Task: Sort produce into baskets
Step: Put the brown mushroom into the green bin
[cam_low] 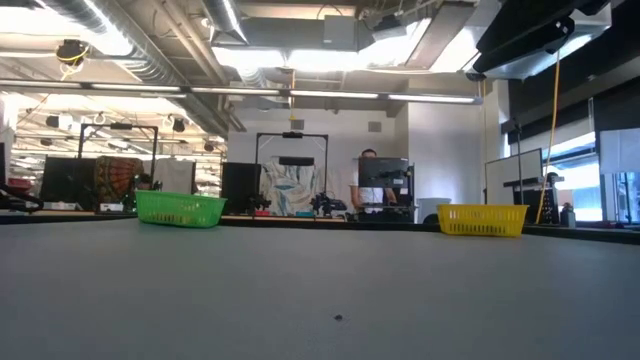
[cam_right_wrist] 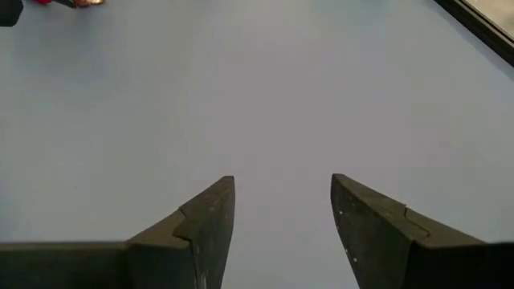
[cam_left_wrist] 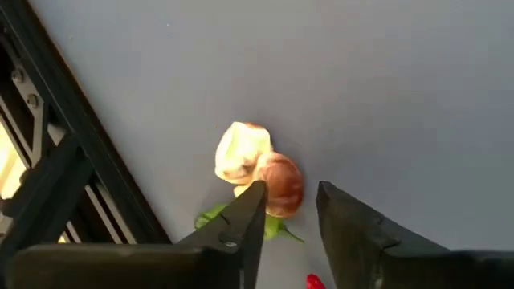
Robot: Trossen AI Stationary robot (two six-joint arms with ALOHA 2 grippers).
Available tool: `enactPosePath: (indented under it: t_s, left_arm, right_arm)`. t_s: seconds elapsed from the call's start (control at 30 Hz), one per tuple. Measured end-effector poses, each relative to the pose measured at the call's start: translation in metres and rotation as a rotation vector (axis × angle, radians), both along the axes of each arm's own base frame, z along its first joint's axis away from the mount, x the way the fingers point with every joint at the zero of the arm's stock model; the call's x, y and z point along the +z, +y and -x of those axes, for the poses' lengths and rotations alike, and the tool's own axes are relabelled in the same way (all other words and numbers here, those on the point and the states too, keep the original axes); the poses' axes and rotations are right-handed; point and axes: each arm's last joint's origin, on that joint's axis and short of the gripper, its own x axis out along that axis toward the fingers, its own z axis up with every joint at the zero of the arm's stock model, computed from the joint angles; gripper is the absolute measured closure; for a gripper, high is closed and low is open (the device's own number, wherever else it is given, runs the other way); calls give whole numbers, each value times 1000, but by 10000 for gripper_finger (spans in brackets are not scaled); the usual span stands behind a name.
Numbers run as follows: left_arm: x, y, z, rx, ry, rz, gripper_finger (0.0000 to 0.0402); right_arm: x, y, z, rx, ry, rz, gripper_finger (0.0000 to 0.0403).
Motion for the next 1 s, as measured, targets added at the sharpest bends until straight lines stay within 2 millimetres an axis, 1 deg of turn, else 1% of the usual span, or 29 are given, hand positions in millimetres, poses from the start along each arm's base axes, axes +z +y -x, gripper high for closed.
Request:
enactPosePath:
  t_s: [0.1, 0.2, 0.37, 0.53, 0.63, 0.73, 0.87, 1.0]
  left_arm:
    - [-4, 4, 2, -18, 18, -14, 313]
    - [-7, 6, 4, -42, 32, -15, 327]
    - [-9, 8, 5, -114, 70, -10, 349]
    - [-5, 8, 4, -145, 78, 14, 393]
    - [4, 8, 4, -162, 47, 60, 395]
    - [19, 11, 4, -176, 21, 94, 394]
    - [42, 19, 3, -180, -35, 136, 399]
    - [66, 28, 3, -199, -137, 157, 396]
  right_arm:
    - [-1, 0, -1, 0, 2, 2, 196]
    - [-6, 2, -3, 0, 18, 13, 196]
    - [-19, 7, -9, 5, 64, 37, 196]
    - [-32, 11, -14, 19, 114, 42, 196]
    - [-36, 13, -15, 28, 133, 37, 196]
    - [-37, 13, -16, 31, 138, 35, 196]
    - [-37, 13, -16, 27, 133, 40, 196]
    - [-37, 13, -16, 27, 129, 38, 196]
